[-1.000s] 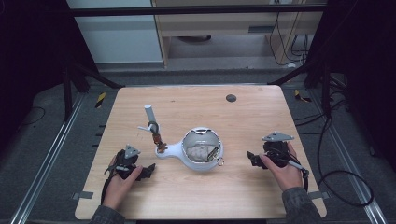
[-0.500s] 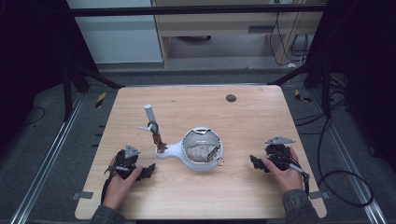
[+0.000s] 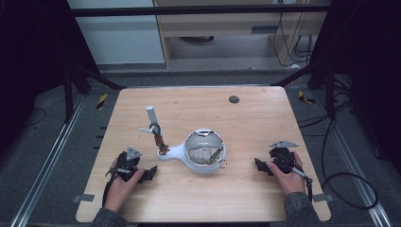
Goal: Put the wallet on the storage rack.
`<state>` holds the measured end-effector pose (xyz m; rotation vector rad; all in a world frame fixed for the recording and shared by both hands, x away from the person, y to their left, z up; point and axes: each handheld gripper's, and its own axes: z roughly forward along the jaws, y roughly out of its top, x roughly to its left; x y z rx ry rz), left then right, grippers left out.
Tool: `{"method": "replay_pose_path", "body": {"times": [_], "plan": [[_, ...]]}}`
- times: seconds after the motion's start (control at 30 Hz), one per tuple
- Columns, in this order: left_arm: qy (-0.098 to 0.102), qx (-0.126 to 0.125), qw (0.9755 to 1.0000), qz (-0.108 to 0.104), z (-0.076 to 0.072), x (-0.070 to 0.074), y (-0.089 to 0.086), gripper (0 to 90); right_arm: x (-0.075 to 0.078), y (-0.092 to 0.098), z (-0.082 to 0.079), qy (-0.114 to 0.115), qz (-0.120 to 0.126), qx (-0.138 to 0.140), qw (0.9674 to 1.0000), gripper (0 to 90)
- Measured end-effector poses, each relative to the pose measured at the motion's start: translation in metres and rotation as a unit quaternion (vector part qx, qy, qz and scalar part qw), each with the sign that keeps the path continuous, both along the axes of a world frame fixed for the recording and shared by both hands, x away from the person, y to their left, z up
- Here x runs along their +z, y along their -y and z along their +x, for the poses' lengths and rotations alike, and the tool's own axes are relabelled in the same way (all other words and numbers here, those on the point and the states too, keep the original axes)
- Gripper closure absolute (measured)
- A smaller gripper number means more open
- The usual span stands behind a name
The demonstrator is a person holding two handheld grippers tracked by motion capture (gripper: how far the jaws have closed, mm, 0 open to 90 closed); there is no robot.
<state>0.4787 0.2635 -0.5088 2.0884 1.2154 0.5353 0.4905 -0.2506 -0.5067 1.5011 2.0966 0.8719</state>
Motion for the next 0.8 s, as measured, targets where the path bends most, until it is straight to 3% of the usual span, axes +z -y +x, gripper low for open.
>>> {"method": "replay_pose_path", "body": {"times": [0.4,0.8], "plan": [[0.000,0.000,1.0000,0.000,0.0000,0.0000,0.0000,0.0,-0.0058,-0.0035,-0.0001,0.023,-0.006,-0.007,0.9997,1.2],[-0.001,-0.002,1.0000,0.000,0.0010,0.0001,0.0008,0.0,-0.0058,-0.0078,-0.0062,0.023,-0.004,-0.014,0.9996,1.3]]}}
